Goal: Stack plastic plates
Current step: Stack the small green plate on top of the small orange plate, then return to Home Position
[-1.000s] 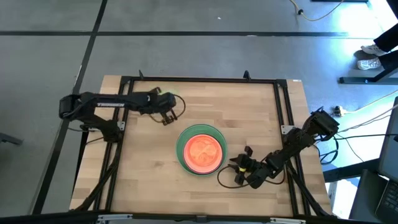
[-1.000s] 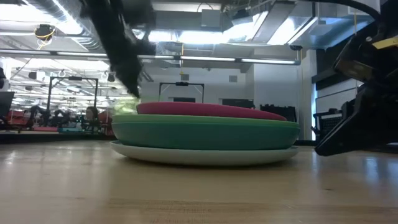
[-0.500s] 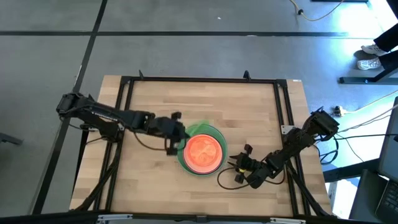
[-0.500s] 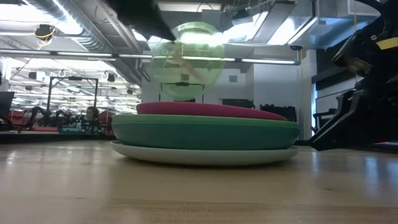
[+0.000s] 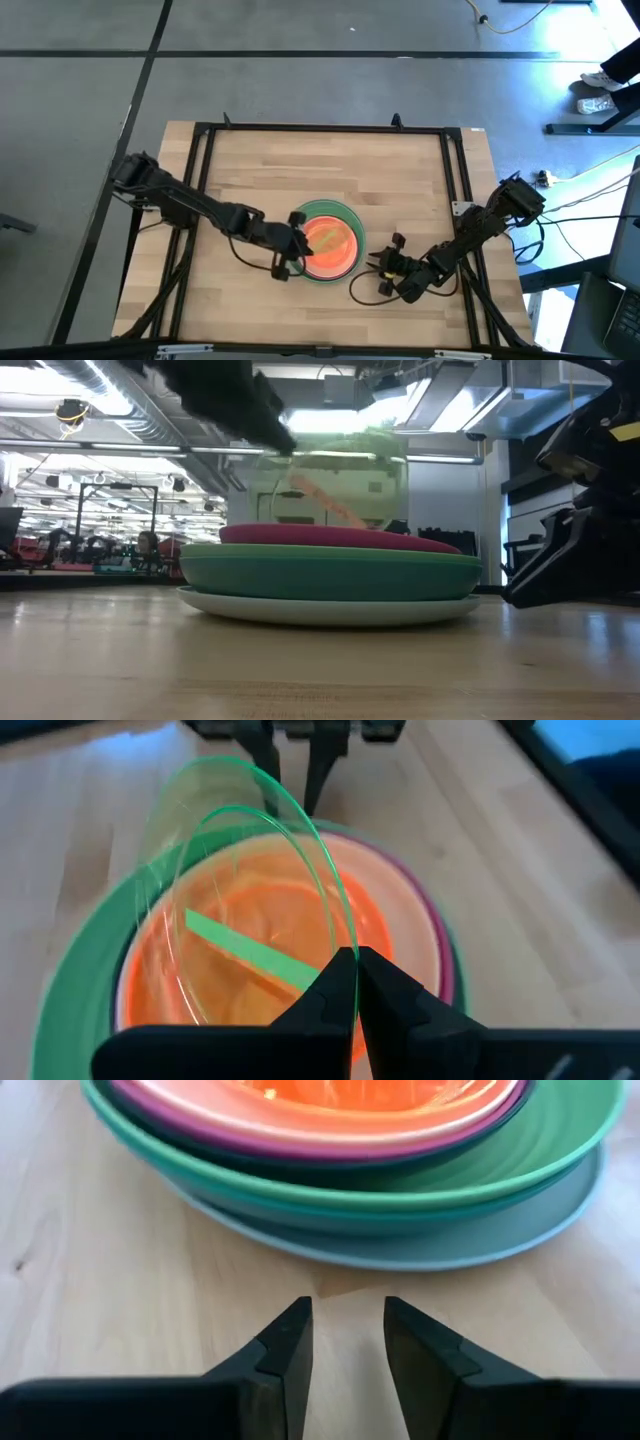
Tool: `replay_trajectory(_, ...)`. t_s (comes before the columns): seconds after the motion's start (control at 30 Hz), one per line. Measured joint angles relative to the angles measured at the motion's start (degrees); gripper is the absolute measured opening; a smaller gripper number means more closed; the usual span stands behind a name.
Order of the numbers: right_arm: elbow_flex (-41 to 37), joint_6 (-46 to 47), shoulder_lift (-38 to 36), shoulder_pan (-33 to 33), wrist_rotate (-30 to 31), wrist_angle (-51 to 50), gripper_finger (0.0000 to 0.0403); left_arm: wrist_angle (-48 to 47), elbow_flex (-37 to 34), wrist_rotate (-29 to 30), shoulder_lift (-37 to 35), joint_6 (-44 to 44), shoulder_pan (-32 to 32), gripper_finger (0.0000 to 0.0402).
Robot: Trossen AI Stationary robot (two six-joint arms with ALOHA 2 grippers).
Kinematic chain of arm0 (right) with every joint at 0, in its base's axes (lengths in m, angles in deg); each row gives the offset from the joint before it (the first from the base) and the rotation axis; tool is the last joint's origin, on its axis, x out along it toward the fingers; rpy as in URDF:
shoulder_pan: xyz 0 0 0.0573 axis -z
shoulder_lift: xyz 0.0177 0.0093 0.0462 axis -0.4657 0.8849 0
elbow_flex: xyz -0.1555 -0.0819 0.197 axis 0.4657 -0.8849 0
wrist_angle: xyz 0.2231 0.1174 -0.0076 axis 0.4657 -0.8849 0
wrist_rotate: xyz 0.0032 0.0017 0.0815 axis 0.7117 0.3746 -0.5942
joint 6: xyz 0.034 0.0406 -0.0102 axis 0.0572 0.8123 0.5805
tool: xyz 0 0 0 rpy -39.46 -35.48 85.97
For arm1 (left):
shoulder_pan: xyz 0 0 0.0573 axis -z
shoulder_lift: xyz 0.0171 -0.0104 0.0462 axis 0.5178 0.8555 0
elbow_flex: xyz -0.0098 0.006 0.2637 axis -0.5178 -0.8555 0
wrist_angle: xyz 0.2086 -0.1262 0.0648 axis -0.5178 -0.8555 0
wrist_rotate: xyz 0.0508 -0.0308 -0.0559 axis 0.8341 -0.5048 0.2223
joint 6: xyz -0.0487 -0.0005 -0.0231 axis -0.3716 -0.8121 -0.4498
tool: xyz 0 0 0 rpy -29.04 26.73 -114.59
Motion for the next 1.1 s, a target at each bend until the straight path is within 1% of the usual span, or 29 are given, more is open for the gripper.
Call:
replay_trajectory(0.13,0.0,-1.06,0.0,0.0,3.37,0.01,0.0117,0.13,0.0,0.82,2.5,-0.33,0.0,0.0005)
replay_trajectory(0.3,0.0,-1.1,0.0,0.0,3.89,0.0,0.0126,0.15,-0.02,-0.4,4.35,-0.43,-0.01,0.001)
replay_trajectory(0.43,0.0,-1.24,0.0,0.0,3.87,0.03,0.0153,-0.06,-0.06,0.2,4.65,-1.94,-0.07,0.0039)
replay_trajectory(0.57,0.0,-2.35,-0.09,0.0,3.92,0.0,0.0193,-1.15,-0.09,-0.22,3.91,-3.98,0.01,0.0079)
replay_trajectory(0.67,0.02,-2.95,-1.11,0.0,2.78,-0.01,0.0219,-1.9,-0.09,-2.2,1.78,-4.71,0.02,0.0097)
replay_trajectory(0.8,0.04,-7.23,-3.94,0.0,1.5,-0.19,0.0235,-5.39,-0.09,-3.03,-2.02,-4.52,0.09,0.0102)
replay_trajectory(0.87,0.05,-9.27,-6.25,0.0,2.48,-0.84,0.0236,-7.41,-0.09,-2.44,-4.29,-3.11,0.09,0.0103)
replay_trajectory(0.93,0.07,-11.91,-8.98,0.0,3.66,-2.26,0.0234,-8.76,-0.65,-0.63,-6.59,-1.6,0.09,0.0103)
replay_trajectory(1.0,0.07,-13.95,-12.06,0.17,4.74,-4.89,0.0229,-8.47,-2.14,0.24,-9.25,-0.07,-0.23,0.0103)
replay_trajectory(1.1,0.11,-15.19,-17.3,2.41,4.21,-10.25,0.022,-6.31,-6.02,0.27,-14.01,2.85,-1.28,0.0103)
